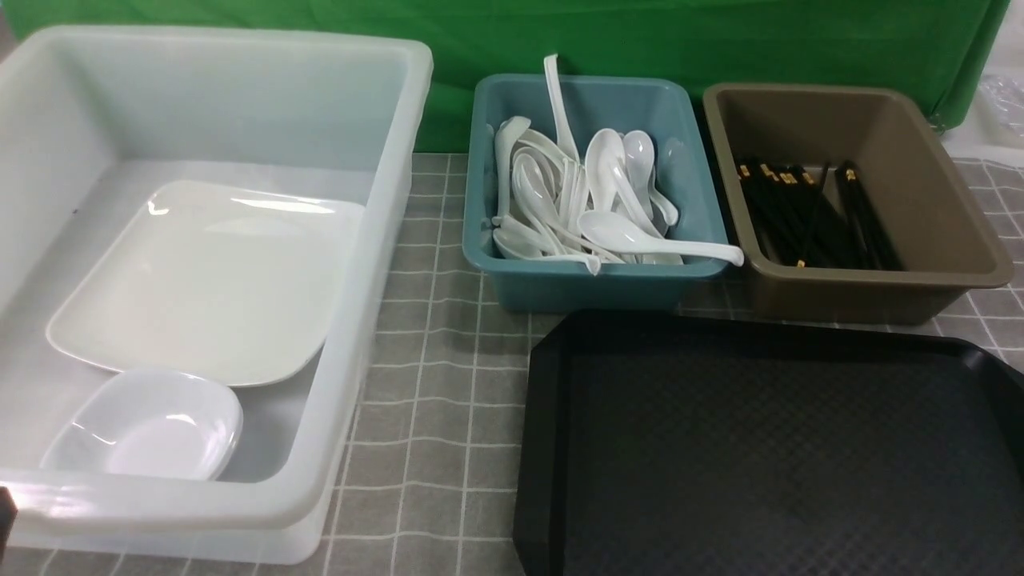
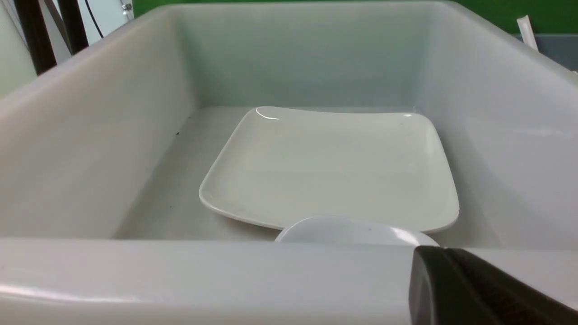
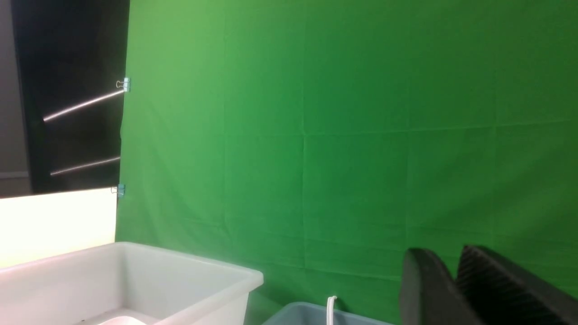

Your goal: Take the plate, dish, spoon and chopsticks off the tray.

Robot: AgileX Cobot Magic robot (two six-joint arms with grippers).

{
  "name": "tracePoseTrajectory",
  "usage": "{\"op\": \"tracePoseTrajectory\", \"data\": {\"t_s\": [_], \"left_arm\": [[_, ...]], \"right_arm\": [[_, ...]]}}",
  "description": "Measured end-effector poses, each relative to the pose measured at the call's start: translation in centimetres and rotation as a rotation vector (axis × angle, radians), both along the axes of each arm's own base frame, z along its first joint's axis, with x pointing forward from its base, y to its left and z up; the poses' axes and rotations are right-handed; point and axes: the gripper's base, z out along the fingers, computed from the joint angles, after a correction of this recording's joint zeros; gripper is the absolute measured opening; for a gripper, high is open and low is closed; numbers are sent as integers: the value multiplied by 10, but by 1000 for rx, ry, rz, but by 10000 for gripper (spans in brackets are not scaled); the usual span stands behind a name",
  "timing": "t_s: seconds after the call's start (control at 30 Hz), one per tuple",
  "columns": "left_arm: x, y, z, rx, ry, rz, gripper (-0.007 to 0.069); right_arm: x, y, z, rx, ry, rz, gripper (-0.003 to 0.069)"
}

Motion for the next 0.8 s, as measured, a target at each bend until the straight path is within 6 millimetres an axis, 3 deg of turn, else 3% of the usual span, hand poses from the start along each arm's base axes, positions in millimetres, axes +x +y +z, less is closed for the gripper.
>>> {"op": "tracePoseTrajectory", "data": {"t_s": [0.8], "left_arm": [[0, 0, 0, 1, 1, 0, 3]], "right_arm": [[1, -1, -2, -25, 11, -18, 215]]}}
